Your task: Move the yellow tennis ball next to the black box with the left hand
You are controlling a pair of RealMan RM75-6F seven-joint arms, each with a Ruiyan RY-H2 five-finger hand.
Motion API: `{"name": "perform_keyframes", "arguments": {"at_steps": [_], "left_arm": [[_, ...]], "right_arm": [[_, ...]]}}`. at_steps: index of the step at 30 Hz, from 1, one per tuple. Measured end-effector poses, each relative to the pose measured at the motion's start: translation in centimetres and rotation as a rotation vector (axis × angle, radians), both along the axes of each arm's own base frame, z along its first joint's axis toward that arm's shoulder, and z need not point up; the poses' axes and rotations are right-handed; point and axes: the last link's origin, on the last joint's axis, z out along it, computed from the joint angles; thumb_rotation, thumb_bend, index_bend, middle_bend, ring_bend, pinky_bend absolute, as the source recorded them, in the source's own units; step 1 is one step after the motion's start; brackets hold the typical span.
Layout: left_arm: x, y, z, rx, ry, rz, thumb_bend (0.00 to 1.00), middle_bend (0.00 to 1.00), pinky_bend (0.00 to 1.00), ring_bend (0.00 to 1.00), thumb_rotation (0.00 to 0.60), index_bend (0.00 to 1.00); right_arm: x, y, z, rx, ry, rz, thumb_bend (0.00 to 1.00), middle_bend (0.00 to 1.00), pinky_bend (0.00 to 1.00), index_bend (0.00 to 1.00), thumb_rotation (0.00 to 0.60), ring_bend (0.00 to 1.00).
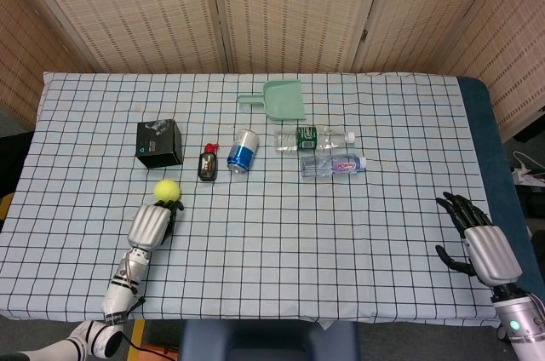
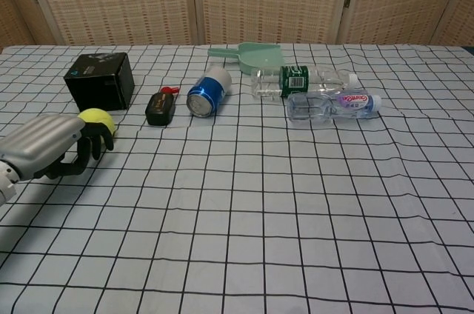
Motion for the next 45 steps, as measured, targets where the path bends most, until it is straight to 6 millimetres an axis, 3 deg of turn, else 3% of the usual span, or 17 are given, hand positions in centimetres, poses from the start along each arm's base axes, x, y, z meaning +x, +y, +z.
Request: {"name": "perform_keyframes", "arguments": {"at_steps": [12, 36, 45], "left_arm": [[1.0, 1.4, -0.2, 0.012, 0.042, -0.036, 0.87, 0.48, 0.76, 0.48, 0.6, 0.41], [1.1, 4.6, 0.0, 0.051, 0.177, -0.046, 0.86, 0.49, 0.73, 0.48, 0.6, 0.42], [1.2, 5.3, -0.4, 0.024, 0.194, 0.005, 0.79, 0.39, 0.64, 0.39, 0.6, 0.32]], "right_arm": [[0.0, 0.0, 0.1, -0.002, -0.001, -0.002, 0.27, 0.03, 0.14, 0.1, 0.6, 0.0], [-0.2, -0.1, -0.1, 0.003, 0.005, -0.007, 0.27, 0.03, 0.14, 0.1, 0.6, 0.0], [-0.2, -0.2, -0.1, 0.002, 0.006, -0.009, 0.26, 0.03, 0.14, 0.1, 0.6, 0.0]]}}
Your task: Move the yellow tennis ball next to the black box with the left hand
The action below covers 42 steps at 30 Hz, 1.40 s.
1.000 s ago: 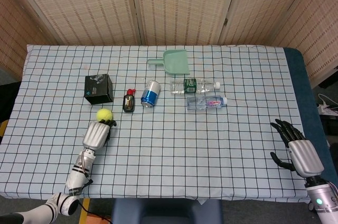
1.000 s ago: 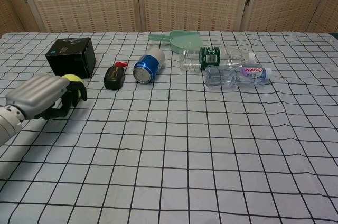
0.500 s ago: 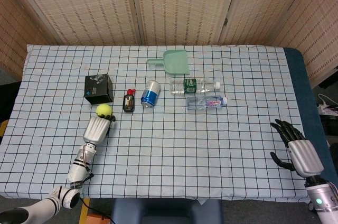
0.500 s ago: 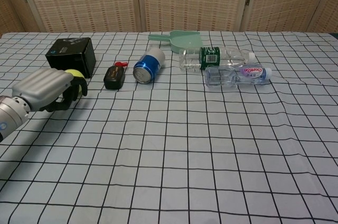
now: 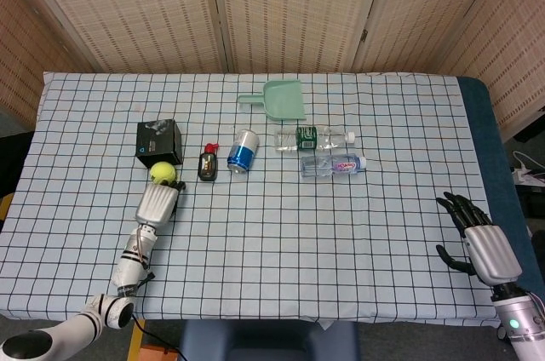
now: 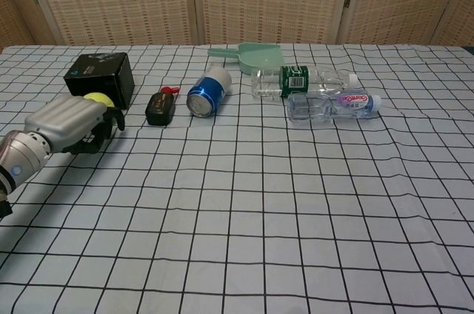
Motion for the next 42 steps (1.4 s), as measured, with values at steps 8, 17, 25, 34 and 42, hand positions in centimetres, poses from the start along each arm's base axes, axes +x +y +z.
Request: {"name": "perform_keyframes", "arguments": {"at_steps": [8, 17, 25, 34, 42], "left_arm": [[0.3, 0.2, 0.1, -0.024, -0.026, 0.013, 0.65, 0.31, 0.49, 0.3, 0.6, 0.23], [0.7, 0.6, 0.2, -0.032, -0.069, 0.039, 0.58, 0.26, 0.35, 0.24, 0.6, 0.2], [1.2, 1.3, 0.3, -0.044, -0.085, 0.053, 0.5, 0.19, 0.28, 0.15, 0.6, 0.17], [2.2, 2.2, 0.6, -0.063, -0.139, 0.071, 0.46, 0.12, 0.24, 0.09, 0.6, 0.13], [2.5, 2.5, 0.8, -0.076, -0.147, 0.063, 0.43, 0.07, 0.19, 0.04, 0.6, 0.08]], "right_arm": [[0.0, 0.0, 0.0, 0.001, 0.002, -0.002, 0.26, 0.03, 0.14, 0.1, 0.6, 0.0], [0.0, 0.0, 0.0, 0.001, 0.001, -0.001, 0.27, 0.03, 0.14, 0.1, 0.6, 0.0], [-0.1, -0.1, 0.0, -0.001, -0.001, -0.004, 0.27, 0.03, 0.14, 0.1, 0.6, 0.0], [-0.1, -0.1, 0.1, -0.002, -0.004, -0.005, 0.27, 0.03, 0.14, 0.1, 0.6, 0.0], [0.0, -0.1, 0.2, -0.006, -0.009, -0.004, 0.26, 0.03, 0.14, 0.1, 0.6, 0.0]]}}
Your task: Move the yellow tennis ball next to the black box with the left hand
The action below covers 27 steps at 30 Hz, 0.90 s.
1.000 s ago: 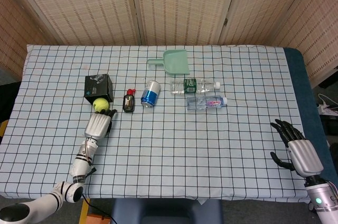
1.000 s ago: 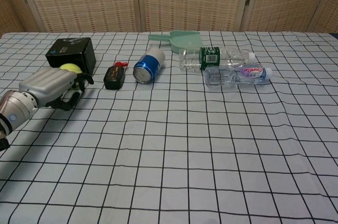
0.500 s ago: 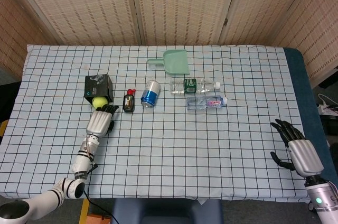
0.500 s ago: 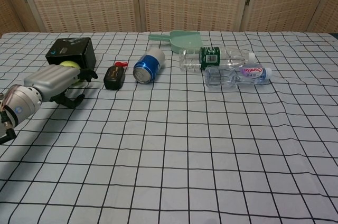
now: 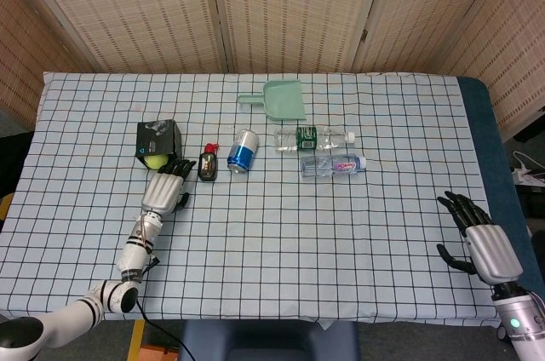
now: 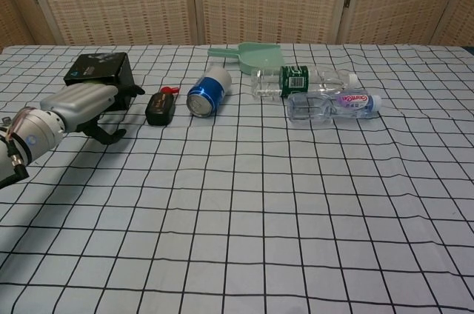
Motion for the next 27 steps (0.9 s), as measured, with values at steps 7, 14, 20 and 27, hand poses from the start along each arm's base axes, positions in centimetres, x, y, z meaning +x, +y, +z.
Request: {"name": "perform_keyframes", "arguments": {"at_steps": [7, 14, 20, 27], "left_arm": [[-0.1, 0.1, 0.1, -0.015, -0.002, 0.005, 0.43, 0.07, 0.18, 0.04, 0.6, 0.08], [-0.2, 0.3, 0.2, -0.019, 0.004, 0.0, 0.43, 0.07, 0.19, 0.04, 0.6, 0.09], [-0.7, 0.9, 0.4, -0.013, 0.02, 0.015, 0.43, 0.07, 0.18, 0.04, 0.6, 0.09], [-1.2, 1.7, 0.8, -0.002, 0.043, 0.029, 0.43, 0.08, 0.18, 0.04, 0.6, 0.09]], "right_arm": [[0.0, 0.0, 0.0, -0.001, 0.0, 0.001, 0.27, 0.03, 0.14, 0.1, 0.6, 0.0], [0.0, 0.0, 0.1, -0.004, 0.0, 0.002, 0.27, 0.03, 0.14, 0.1, 0.6, 0.0], [0.0, 0.0, 0.1, -0.004, 0.001, 0.001, 0.27, 0.03, 0.14, 0.1, 0.6, 0.0], [0.0, 0.0, 0.1, -0.004, 0.002, 0.0, 0.27, 0.03, 0.14, 0.1, 0.6, 0.0]]}}
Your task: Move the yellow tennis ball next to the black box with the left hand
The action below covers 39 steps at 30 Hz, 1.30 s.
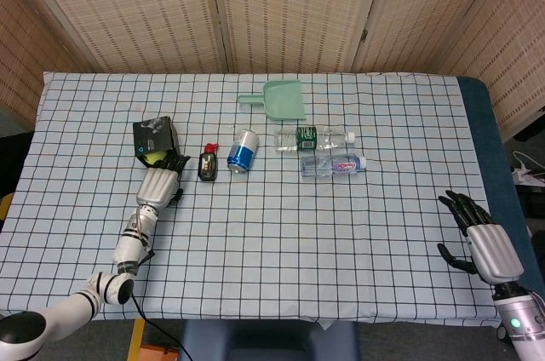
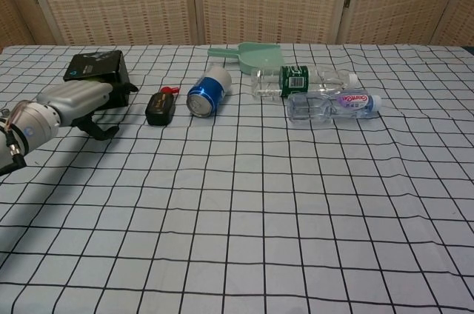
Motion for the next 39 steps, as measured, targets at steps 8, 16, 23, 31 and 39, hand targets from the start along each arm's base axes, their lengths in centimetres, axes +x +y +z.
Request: {"name": "perform_keyframes", "arguments": {"at_steps": [8, 16, 23, 31, 39], "left_arm": [[0.2, 0.2, 0.5, 0.034, -0.016, -0.054, 0.43, 0.08, 0.18, 0.04, 0.6, 0.1], [-0.6, 0.1, 0.2, 0.013, -0.016, -0.061, 0.43, 0.09, 0.18, 0.04, 0.6, 0.12], [-0.5, -0.2, 0.5, 0.019, -0.026, -0.067, 0.43, 0.13, 0.18, 0.06, 0.6, 0.15], [-0.6, -2.0, 1.5, 0.023, -0.04, -0.11, 0.44, 0.23, 0.23, 0.13, 0.6, 0.28], [-1.3, -6.9, 6.8, 0.069, -0.013, -0.24, 0.44, 0.33, 0.29, 0.22, 0.6, 0.31]], "right_arm": [[0.0, 0.0, 0.0, 0.0, -0.002, 0.001, 0.27, 0.03, 0.14, 0.1, 0.6, 0.0], [0.1, 0.1, 0.0, 0.002, -0.007, 0.002, 0.27, 0.03, 0.14, 0.1, 0.6, 0.0], [0.1, 0.1, 0.0, 0.005, -0.008, 0.002, 0.27, 0.03, 0.14, 0.1, 0.6, 0.0], [0.3, 0.2, 0.1, 0.006, -0.018, 0.01, 0.27, 0.03, 0.14, 0.1, 0.6, 0.0], [0.4, 0.2, 0.2, 0.006, -0.021, 0.016, 0.27, 0.03, 0.14, 0.1, 0.6, 0.0]]}}
